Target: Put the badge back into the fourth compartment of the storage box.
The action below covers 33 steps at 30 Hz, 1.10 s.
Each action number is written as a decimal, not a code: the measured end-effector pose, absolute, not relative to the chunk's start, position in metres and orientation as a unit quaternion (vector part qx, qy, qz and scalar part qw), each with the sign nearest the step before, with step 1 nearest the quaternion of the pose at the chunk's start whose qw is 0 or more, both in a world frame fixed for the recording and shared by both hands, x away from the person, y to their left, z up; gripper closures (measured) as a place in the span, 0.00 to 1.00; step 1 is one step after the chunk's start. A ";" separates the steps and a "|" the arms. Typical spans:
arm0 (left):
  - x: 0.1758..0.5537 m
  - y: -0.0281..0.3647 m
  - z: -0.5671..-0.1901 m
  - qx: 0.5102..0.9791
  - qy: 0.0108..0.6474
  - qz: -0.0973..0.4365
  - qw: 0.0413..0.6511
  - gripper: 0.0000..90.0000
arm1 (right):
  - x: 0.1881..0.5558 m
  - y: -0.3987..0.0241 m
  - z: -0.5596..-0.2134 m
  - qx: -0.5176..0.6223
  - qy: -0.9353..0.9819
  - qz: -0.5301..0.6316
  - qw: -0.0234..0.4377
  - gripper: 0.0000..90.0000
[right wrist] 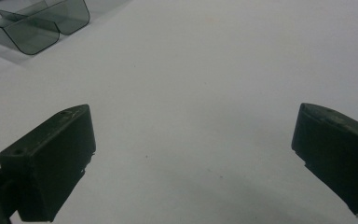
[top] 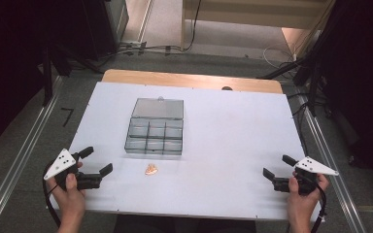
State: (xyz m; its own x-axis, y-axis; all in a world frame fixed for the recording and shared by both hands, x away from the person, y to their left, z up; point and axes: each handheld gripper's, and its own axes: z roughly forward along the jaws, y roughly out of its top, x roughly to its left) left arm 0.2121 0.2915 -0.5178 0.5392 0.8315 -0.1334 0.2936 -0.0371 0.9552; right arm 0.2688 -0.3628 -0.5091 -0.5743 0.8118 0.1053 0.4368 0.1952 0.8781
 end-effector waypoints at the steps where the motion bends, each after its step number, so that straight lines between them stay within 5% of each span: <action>1: 0.212 0.291 -0.518 0.679 0.413 0.241 0.557 0.00 | 0.269 -0.363 -0.509 0.418 0.748 0.478 0.196 0.00; 33: 0.210 0.288 -0.519 0.688 0.404 0.240 0.553 0.02 | 0.274 -0.296 -0.474 0.370 0.779 0.483 0.150 0.03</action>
State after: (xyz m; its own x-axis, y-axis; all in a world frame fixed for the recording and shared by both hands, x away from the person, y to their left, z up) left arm 0.2103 0.2882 -0.5189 0.5575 0.8219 -0.1173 0.2904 -0.0607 0.9550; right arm 0.2742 -0.2964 -0.4741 -0.6814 0.7213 0.1237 0.4320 0.2600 0.8636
